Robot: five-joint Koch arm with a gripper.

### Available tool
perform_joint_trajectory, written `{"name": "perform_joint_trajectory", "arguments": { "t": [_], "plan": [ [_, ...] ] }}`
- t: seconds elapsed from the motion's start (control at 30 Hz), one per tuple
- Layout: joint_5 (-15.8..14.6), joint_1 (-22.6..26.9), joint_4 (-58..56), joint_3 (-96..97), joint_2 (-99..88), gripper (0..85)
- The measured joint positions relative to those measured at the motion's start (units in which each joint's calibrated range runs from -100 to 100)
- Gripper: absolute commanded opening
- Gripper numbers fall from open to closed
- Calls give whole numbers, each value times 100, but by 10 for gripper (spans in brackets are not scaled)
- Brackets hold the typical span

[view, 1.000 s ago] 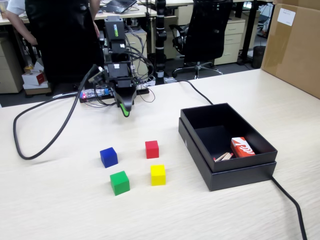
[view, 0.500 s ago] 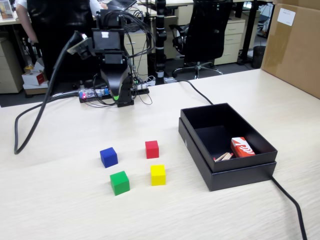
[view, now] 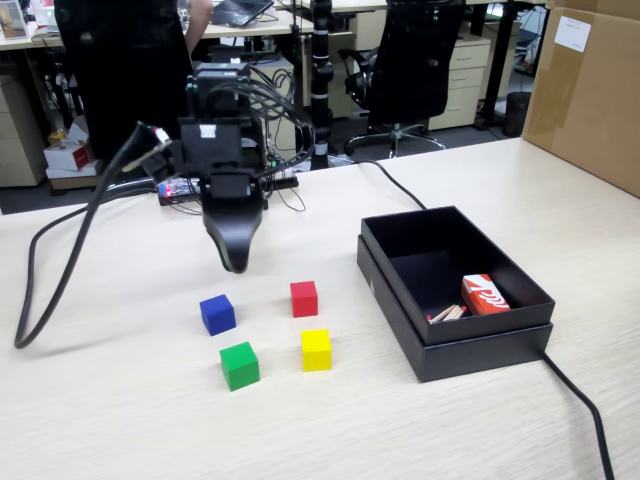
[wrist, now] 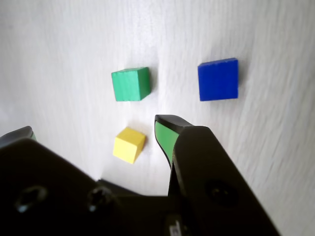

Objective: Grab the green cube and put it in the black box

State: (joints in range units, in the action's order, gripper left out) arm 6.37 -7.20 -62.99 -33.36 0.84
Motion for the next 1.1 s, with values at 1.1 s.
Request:
{"name": "perform_joint_trajectory", "arguments": {
  "t": [1.1],
  "plan": [
    [93, -49, 457, -1086, 2990, 468]
  ]
}}
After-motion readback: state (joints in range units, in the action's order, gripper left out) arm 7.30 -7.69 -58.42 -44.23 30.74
